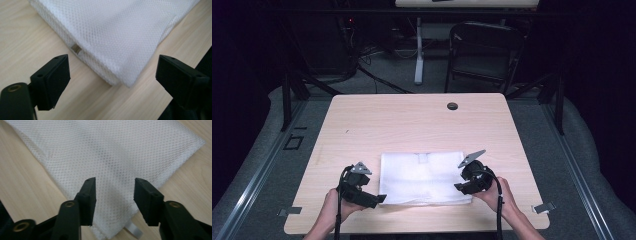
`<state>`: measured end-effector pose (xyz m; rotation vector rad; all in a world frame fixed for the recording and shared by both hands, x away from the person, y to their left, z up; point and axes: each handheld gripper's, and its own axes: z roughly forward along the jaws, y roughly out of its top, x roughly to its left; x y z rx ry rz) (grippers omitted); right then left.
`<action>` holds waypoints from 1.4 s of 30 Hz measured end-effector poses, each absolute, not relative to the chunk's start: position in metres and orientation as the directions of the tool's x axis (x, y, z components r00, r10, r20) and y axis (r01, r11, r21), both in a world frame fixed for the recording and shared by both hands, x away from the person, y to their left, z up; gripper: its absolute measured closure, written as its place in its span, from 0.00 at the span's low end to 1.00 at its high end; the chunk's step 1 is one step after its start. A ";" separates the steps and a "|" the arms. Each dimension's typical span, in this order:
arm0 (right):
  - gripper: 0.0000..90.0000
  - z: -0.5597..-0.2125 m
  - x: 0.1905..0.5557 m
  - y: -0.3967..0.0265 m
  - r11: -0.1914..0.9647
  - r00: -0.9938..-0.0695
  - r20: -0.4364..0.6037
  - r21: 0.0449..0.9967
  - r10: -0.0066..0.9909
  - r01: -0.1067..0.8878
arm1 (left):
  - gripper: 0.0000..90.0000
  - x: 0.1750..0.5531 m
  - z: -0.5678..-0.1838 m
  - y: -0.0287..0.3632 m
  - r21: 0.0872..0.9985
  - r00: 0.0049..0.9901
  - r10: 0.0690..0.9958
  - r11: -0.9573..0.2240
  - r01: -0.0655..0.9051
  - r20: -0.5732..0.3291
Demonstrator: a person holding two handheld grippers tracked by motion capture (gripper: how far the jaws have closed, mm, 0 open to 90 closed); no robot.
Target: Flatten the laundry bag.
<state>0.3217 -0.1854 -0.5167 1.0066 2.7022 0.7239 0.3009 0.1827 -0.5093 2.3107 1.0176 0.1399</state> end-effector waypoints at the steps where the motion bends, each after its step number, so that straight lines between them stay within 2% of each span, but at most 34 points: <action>1: 0.54 -0.516 0.319 -0.184 0.662 -0.767 0.005 0.501 0.641 0.557 | 0.12 0.303 -0.508 0.180 0.573 0.697 0.706 -0.521 0.632 -0.127; 7: 0.49 -0.532 0.307 -0.175 0.730 -0.811 -0.013 0.444 0.585 0.519 | 0.07 0.319 -0.508 0.158 0.596 0.713 0.691 -0.526 0.607 -0.116; 14: 0.46 -0.538 0.307 -0.169 0.739 -0.815 -0.008 0.425 0.580 0.522 | 0.01 0.335 -0.511 0.135 0.597 0.731 0.675 -0.545 0.588 -0.104; 23: 0.64 -0.545 0.307 -0.163 0.767 -0.837 0.000 0.400 0.547 0.501 | 0.05 0.332 -0.526 0.132 0.555 0.757 0.642 -0.589 0.587 -0.119; 34: 0.96 -0.552 0.308 -0.160 0.769 -0.828 -0.022 0.386 0.560 0.510 | 0.07 0.329 -0.530 0.134 0.541 0.761 0.635 -0.595 0.594 -0.137; 42: 0.99 -0.548 0.310 -0.162 0.756 -0.820 -0.007 0.394 0.572 0.523 | 0.09 0.324 -0.528 0.131 0.554 0.782 0.610 -0.611 0.565 -0.126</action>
